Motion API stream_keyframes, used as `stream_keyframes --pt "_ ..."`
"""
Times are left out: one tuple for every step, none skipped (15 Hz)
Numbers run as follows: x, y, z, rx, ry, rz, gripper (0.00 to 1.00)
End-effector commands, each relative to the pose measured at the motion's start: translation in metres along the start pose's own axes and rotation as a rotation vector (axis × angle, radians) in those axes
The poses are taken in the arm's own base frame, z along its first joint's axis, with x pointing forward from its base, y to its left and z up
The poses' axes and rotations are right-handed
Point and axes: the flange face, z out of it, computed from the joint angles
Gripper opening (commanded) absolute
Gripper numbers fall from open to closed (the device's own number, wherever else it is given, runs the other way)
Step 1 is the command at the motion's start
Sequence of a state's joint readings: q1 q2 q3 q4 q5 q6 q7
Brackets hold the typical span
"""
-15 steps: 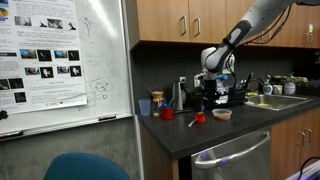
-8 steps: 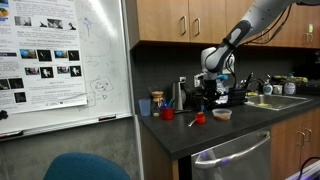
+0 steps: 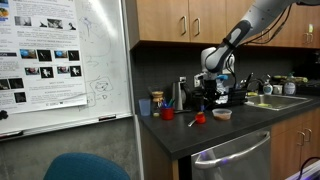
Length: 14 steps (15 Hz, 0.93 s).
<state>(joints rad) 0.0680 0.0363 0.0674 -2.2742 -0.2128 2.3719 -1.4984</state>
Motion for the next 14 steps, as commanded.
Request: stream_keyframes --pt "0.0001 0.0003 -0.0005 0.001 0.0 0.0 0.19" --pt "0.0001 0.0003 -0.0005 0.001 0.0 0.0 0.19" --pt "0.0001 0.0003 -0.0005 0.001 0.0 0.0 0.19" --pt "0.0001 0.0003 -0.0005 0.001 0.0 0.0 0.19" --pt "0.0001 0.0003 -0.0005 0.001 0.0 0.0 0.19" --pt "0.0001 0.0003 -0.0005 0.001 0.0 0.0 0.05" --pt "0.0 -0.0001 -0.0005 0.002 -0.001 0.0 0.05" --pt "-0.0002 -0.0007 -0.0005 0.002 -0.001 0.0 0.05" --pt "-0.0003 -0.0011 -0.0006 0.002 -0.002 0.0 0.05" --pt "-0.0004 -0.0013 -0.0008 0.001 -0.002 0.001 0.05" --pt "-0.0003 -0.0015 -0.001 0.001 -0.003 0.0 0.05" --pt "-0.0002 -0.0015 -0.0012 0.001 -0.002 0.0 0.05" --pt "-0.0001 -0.0015 -0.0015 0.0 -0.002 0.0 0.05" --pt "0.0 -0.0013 -0.0025 -0.003 -0.003 0.0 0.05"
